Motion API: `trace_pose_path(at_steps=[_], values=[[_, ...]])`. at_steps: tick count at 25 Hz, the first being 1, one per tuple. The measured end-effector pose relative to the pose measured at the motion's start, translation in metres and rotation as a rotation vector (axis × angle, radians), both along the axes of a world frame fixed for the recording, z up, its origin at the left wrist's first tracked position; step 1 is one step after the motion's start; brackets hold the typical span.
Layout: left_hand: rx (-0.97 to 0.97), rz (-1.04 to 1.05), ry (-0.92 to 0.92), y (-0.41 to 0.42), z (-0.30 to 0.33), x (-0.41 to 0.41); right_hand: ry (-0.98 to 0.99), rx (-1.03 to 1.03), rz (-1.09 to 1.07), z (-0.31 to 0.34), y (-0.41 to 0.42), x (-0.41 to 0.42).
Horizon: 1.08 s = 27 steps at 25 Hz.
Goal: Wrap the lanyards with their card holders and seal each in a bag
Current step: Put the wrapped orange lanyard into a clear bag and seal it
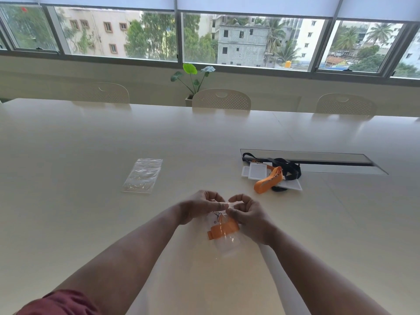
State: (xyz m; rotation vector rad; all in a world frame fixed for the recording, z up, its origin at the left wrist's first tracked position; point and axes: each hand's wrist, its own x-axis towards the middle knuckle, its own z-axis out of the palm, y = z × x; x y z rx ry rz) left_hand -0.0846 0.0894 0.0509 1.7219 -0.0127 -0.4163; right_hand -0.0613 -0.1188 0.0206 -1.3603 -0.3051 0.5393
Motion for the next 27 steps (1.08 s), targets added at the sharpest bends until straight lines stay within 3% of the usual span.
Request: trace_pose_path(at_steps=[4,12,21,27], values=[[0.115,0.003,0.022,-0.005,0.004,0.006,-0.015,0.011,0.012,0.002,0.001,-0.003],[-0.001,0.172,0.042,-0.011,-0.003,0.009,-0.006,-0.045,0.004,-0.004,0.000,0.001],[0.175,-0.042,0.117,-0.011,0.011,0.014,-0.052,-0.054,0.031,-0.004,-0.002,0.000],[0.103,-0.076,0.141,-0.007,0.009,0.015,-0.087,-0.126,0.052,-0.010,-0.005,0.007]])
